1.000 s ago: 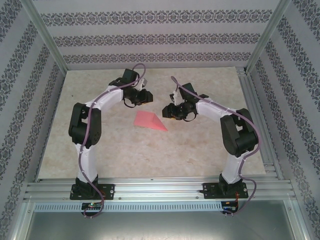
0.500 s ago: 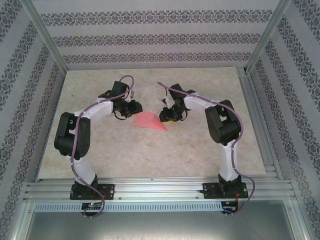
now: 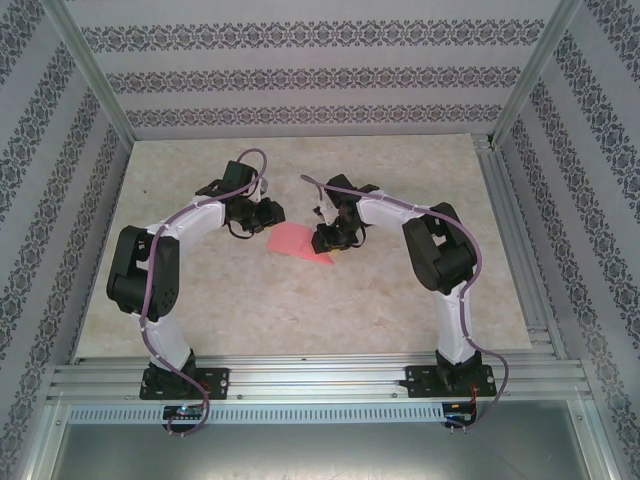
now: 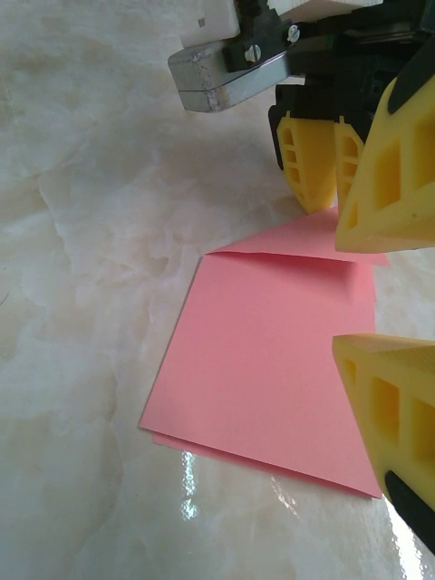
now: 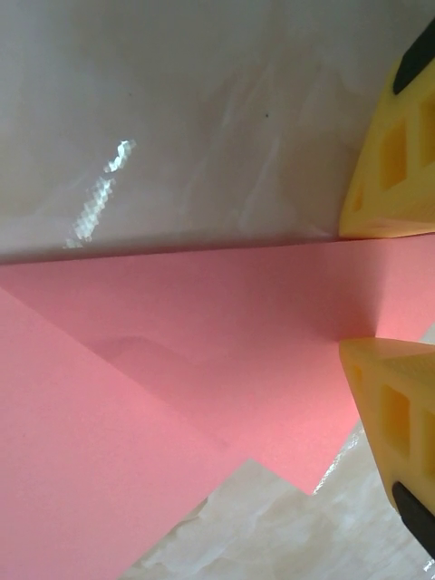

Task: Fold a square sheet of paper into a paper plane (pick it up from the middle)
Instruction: Turn over the paper at the center of the table.

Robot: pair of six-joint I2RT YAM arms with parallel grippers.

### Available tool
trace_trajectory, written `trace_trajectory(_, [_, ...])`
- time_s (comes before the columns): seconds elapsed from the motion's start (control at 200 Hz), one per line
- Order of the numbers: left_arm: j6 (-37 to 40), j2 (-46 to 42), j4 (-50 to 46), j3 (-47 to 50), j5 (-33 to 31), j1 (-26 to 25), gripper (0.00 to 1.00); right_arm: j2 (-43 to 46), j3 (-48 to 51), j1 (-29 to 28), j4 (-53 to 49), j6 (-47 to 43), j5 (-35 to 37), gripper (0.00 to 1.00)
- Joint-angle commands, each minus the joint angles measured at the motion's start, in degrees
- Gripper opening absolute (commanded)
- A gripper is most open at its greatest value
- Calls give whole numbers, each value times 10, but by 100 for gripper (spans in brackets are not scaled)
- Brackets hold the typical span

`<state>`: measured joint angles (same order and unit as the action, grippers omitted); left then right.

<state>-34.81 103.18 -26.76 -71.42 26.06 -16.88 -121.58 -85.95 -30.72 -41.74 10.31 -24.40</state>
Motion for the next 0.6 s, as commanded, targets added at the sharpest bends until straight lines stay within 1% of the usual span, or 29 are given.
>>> trace_trajectory(0.0, [-6, -17, 18, 2, 3, 3, 31, -9, -6, -6, -11, -13, 19, 32])
trace_trajectory(0.285, [-8, -15, 15, 1, 0, 3, 31, -1, 3, -17, -1, -6, 1, 35])
trace_trajectory(0.37, [-10, -14, 15, 1, 1, 3, 31, 1, 7, -23, 2, -7, 15, 33])
trace_trajectory(0.47, [-10, -14, 16, 2, 3, 4, 31, 4, 9, -30, 4, -5, 29, 28])
trace_trajectory(0.595, [-12, -10, 14, 2, 3, 4, 31, 12, 13, -38, 12, 0, 40, 28])
